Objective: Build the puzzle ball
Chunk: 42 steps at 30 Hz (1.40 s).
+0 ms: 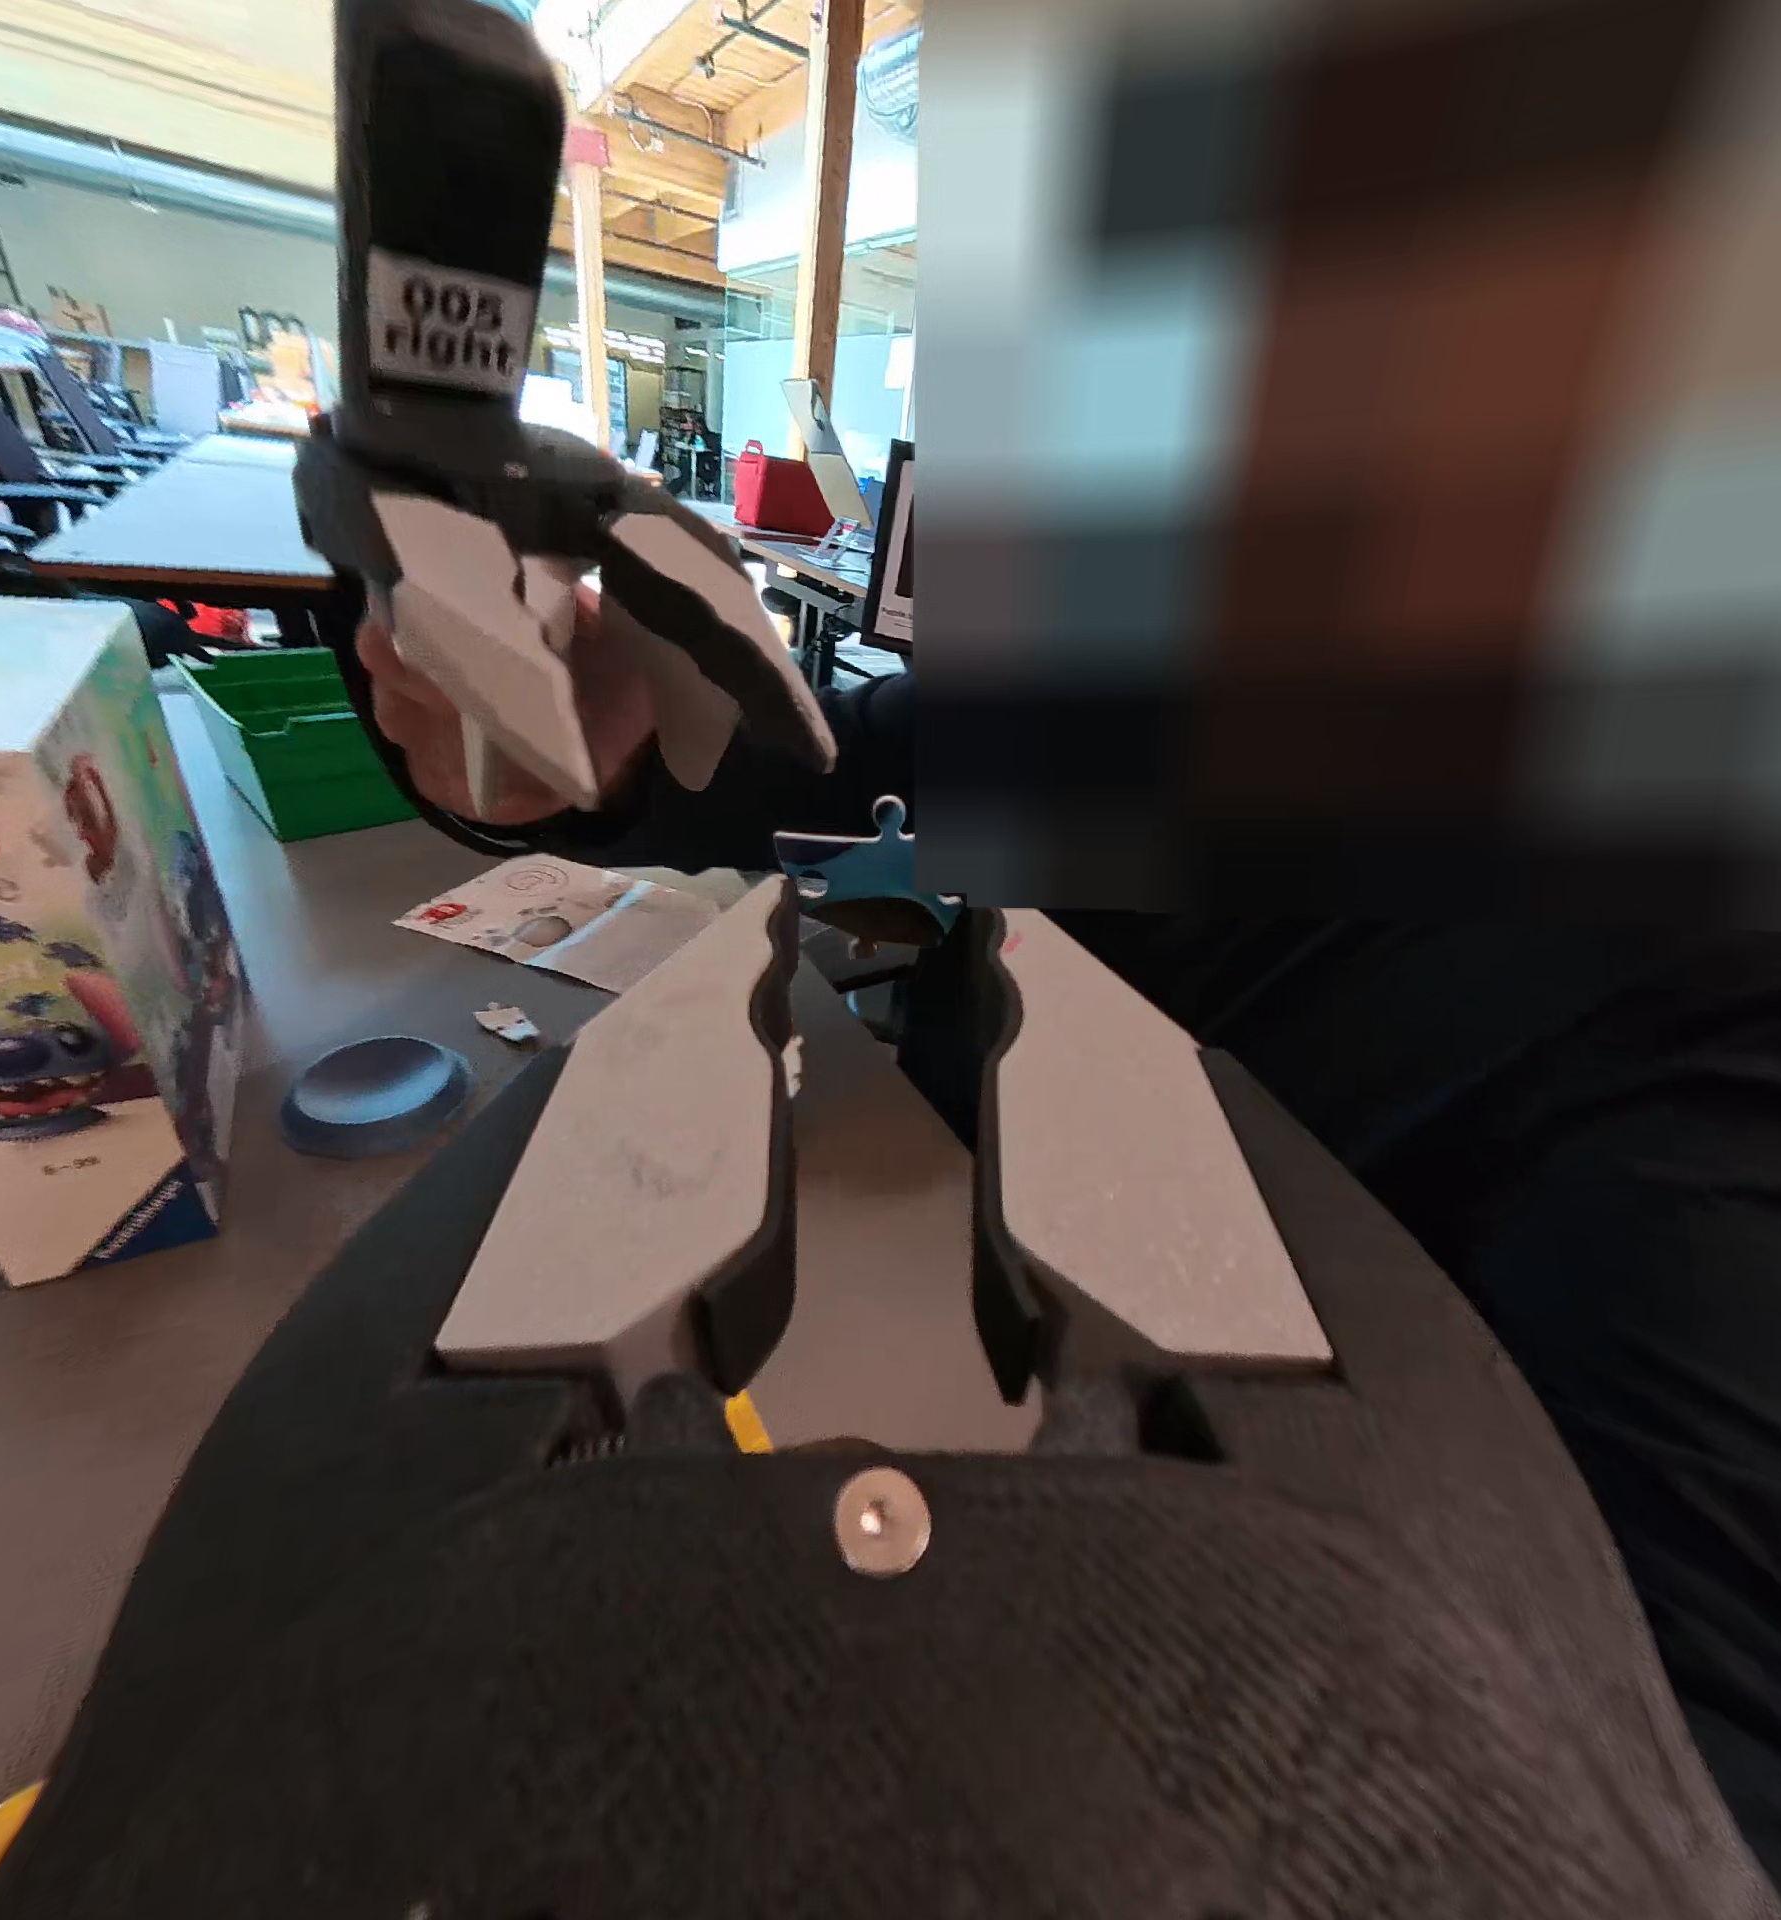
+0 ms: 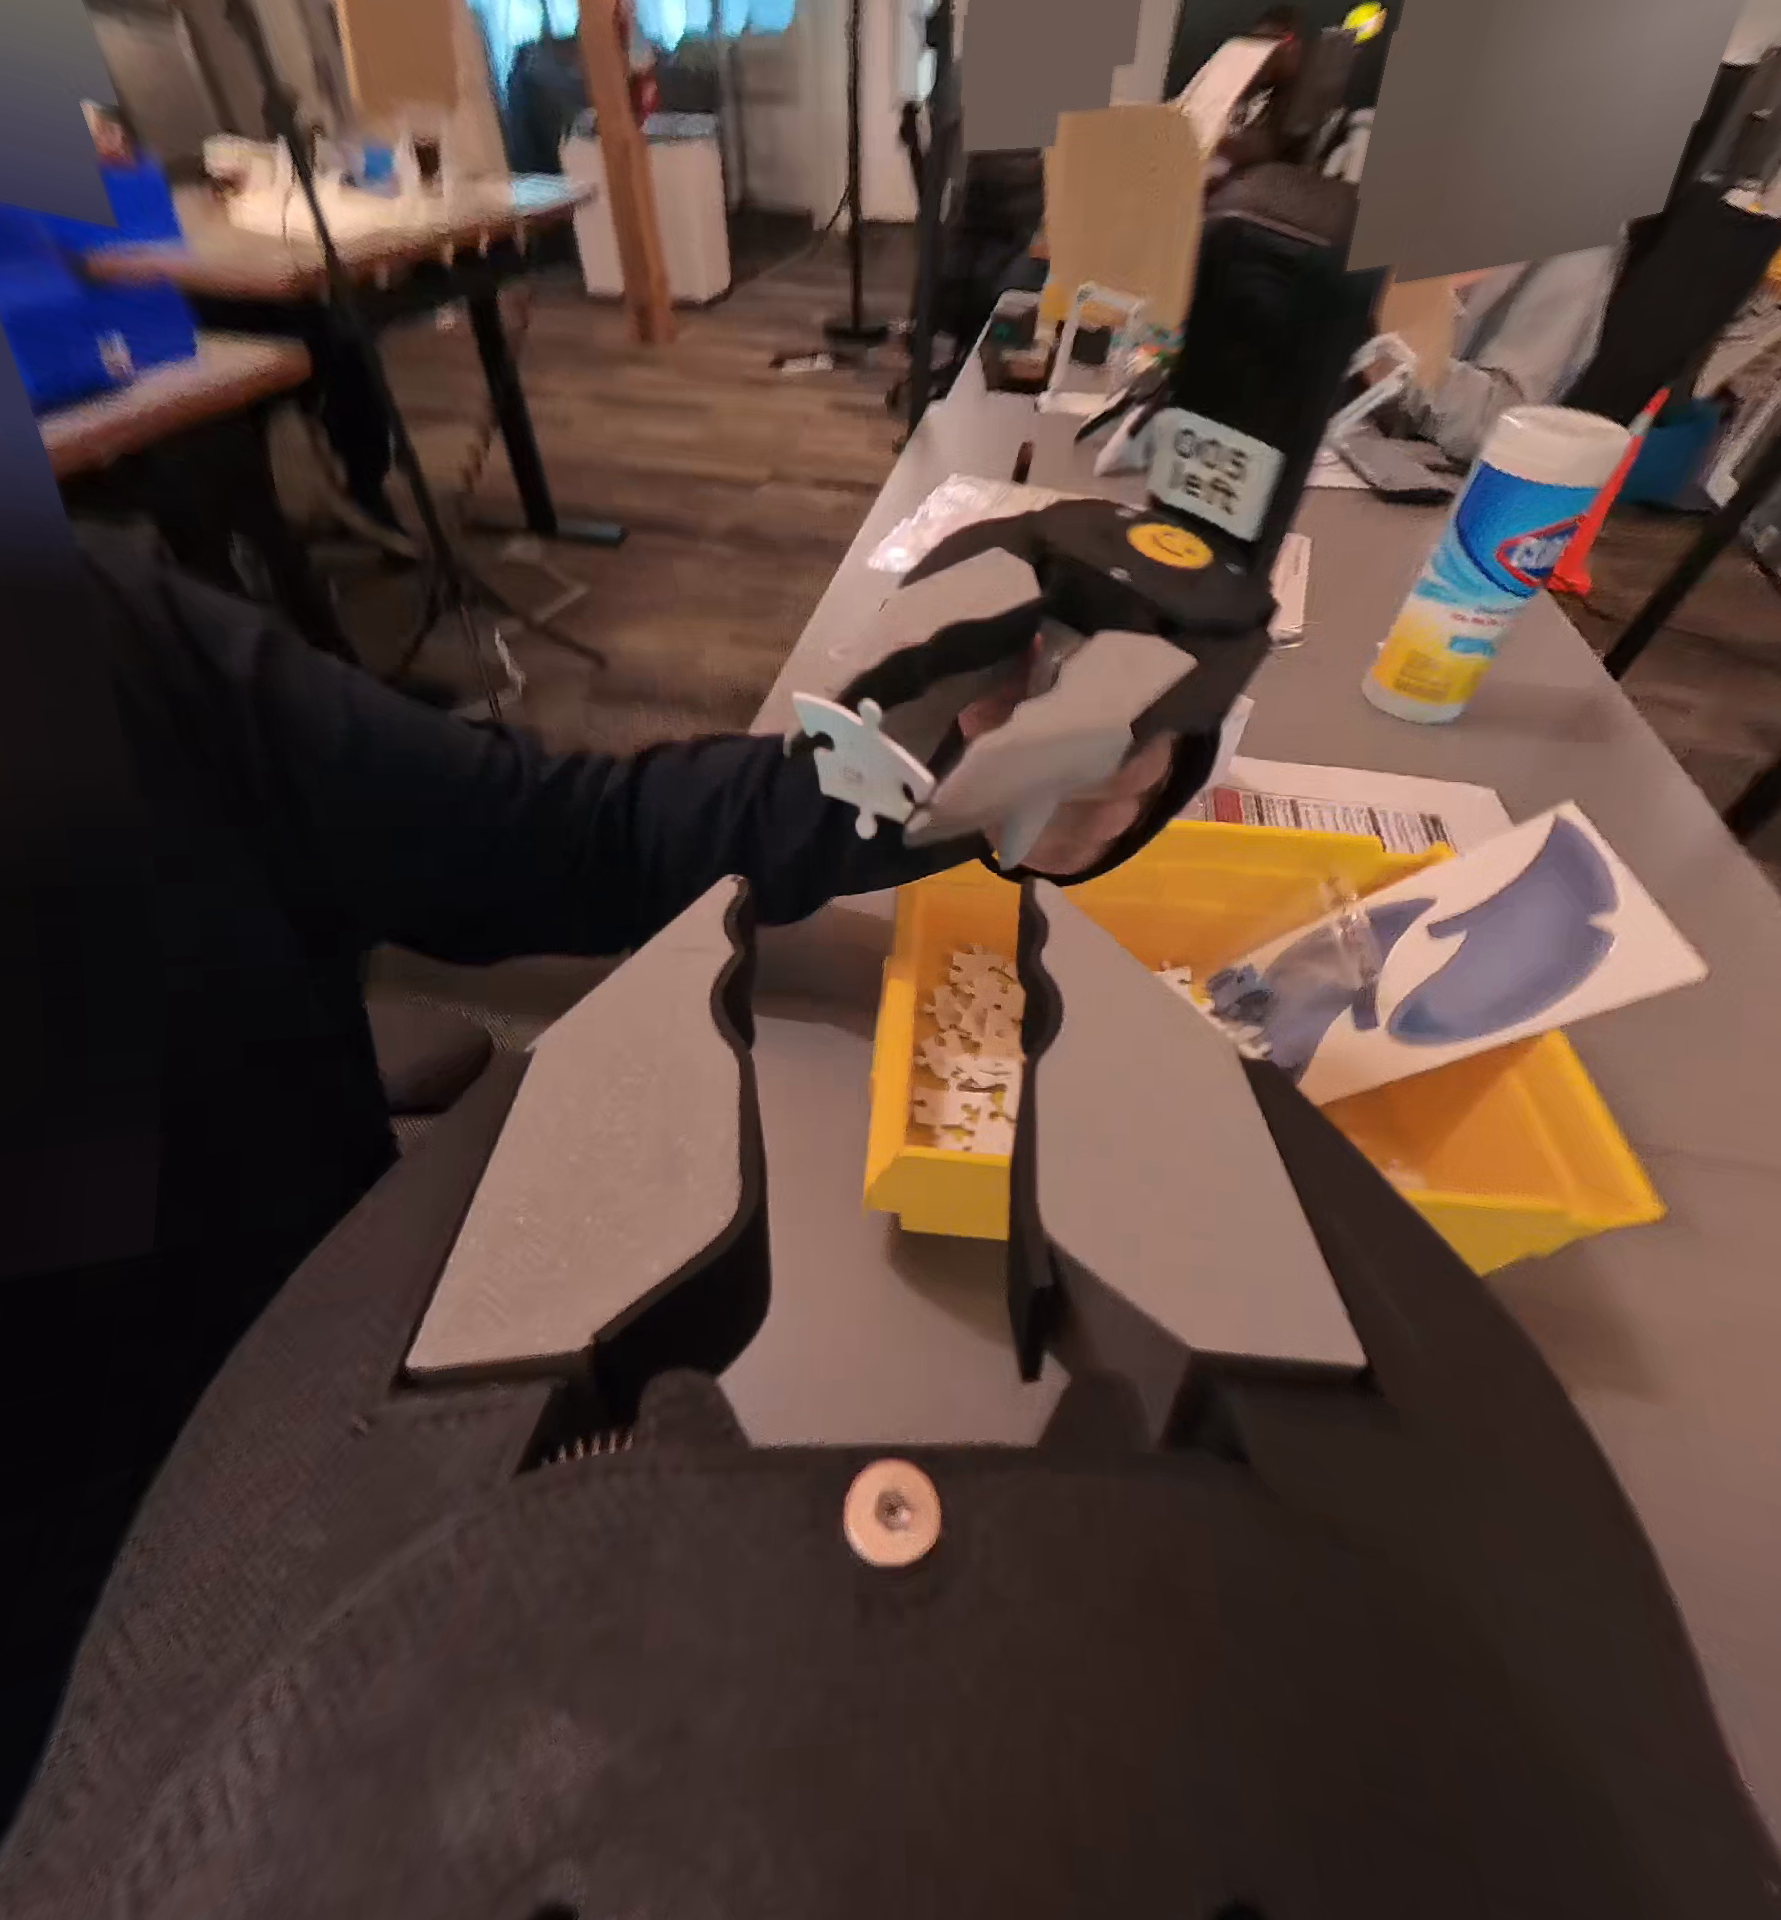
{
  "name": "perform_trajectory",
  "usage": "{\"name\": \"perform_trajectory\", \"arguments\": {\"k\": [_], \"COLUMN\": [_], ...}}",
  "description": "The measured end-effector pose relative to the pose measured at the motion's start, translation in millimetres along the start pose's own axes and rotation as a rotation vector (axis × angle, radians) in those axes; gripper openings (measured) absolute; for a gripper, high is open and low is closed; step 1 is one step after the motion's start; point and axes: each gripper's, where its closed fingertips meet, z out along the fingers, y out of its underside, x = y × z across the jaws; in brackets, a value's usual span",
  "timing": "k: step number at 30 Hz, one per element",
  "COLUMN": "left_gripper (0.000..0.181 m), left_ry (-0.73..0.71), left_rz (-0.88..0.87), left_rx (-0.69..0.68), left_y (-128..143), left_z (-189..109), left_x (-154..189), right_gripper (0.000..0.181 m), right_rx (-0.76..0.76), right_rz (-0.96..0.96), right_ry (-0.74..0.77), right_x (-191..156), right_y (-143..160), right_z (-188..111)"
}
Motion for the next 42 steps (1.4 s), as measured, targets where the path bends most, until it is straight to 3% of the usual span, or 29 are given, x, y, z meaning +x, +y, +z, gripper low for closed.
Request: {"name": "perform_trajectory", "arguments": {"k": [7,10,14,20,25,30,34,37,38,42], "left_gripper": [0.029,0.029,0.030,0.022,0.020,0.024,0.024,0.024,0.024,0.023], "left_ry": [0.142,0.122,0.141,0.116,-0.185,-0.568,-0.686,-0.741,-0.770,-0.850], "left_rz": [-0.290,-0.343,-0.386,-0.433,-0.449,-0.429,-0.417,-0.449,-0.469,-0.503], "left_rx": [0.037,0.013,-0.037,-0.055,-0.166,-0.293,-0.323,-0.400,-0.456,-0.689], "left_y": [-2.1,7.6,19.7,28.5,49.1,61.5,60.6,76.1,87.6,133.2], "left_z": [3.7,6.7,14.9,16.2,-8.0,-49.2,-65.2,-77.3,-83.8,-101.6], "left_x": [3.2,-7.2,-10.2,-21.6,-53.6,-79.6,-80.9,-80.3,-80.8,-90.2], "right_gripper": [0.033,0.027,0.003,0.000,0.000,0.000,0.000,0.002,0.011,0.028], "right_rx": [-0.153,-0.201,-0.215,-0.226,-0.343,-0.660,-0.804,-0.811,-0.809,-0.819], "right_rz": [-0.243,-0.241,-0.208,-0.100,0.043,0.343,0.554,0.679,0.701,0.646], "right_ry": [-0.018,-0.035,-0.111,-0.119,0.001,0.180,0.186,0.142,0.142,0.238], "right_x": [-1.5,-2.0,-11.1,-8.7,12.4,50.9,57.1,56.8,58.3,74.8], "right_y": [-2.0,5.4,16.2,34.9,76.0,187.9,257.9,279.1,282.3,286.2], "right_z": [33.0,39.4,41.2,31.8,10.9,-18.5,-26.3,-24.6,-24.5,-33.5]}}
